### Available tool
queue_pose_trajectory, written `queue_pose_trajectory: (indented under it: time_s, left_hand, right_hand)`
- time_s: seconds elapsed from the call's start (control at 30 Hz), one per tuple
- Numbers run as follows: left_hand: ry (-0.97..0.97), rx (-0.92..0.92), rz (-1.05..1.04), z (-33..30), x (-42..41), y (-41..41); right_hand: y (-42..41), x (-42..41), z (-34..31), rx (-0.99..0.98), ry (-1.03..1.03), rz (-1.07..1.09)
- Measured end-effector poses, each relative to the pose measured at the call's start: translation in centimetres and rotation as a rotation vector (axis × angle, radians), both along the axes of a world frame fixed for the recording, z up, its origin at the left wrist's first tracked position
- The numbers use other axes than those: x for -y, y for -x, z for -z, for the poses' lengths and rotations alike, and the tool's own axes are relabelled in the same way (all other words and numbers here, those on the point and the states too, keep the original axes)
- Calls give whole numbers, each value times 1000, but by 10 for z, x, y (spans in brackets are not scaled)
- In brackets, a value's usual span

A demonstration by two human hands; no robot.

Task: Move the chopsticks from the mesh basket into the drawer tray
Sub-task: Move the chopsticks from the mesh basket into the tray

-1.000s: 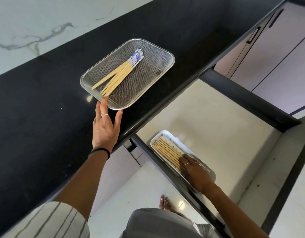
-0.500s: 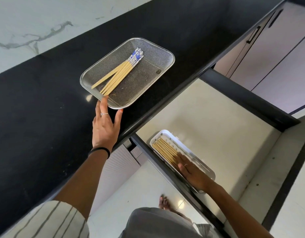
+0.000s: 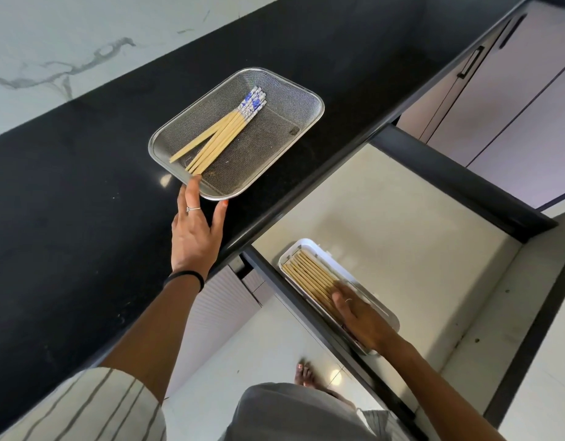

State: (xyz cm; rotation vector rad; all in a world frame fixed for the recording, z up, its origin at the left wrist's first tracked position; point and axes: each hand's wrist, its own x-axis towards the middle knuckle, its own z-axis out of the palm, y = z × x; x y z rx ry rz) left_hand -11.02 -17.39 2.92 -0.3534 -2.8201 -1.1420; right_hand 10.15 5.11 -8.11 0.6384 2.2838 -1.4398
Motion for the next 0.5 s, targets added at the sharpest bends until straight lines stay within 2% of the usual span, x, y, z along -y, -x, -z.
queue_pose_trajectory:
  time_s: [0.13, 0.3, 0.5]
  left_hand:
    - [-10, 1, 4, -1, 0, 0]
    - [2, 0, 1, -1, -1, -1]
    - [6, -5, 4, -2, -1, -2]
  right_hand:
    - [-2, -5, 11, 71, -71, -114]
    - [-8, -4, 17, -50, 8, -125]
    - [-3, -8, 18, 22, -326, -444]
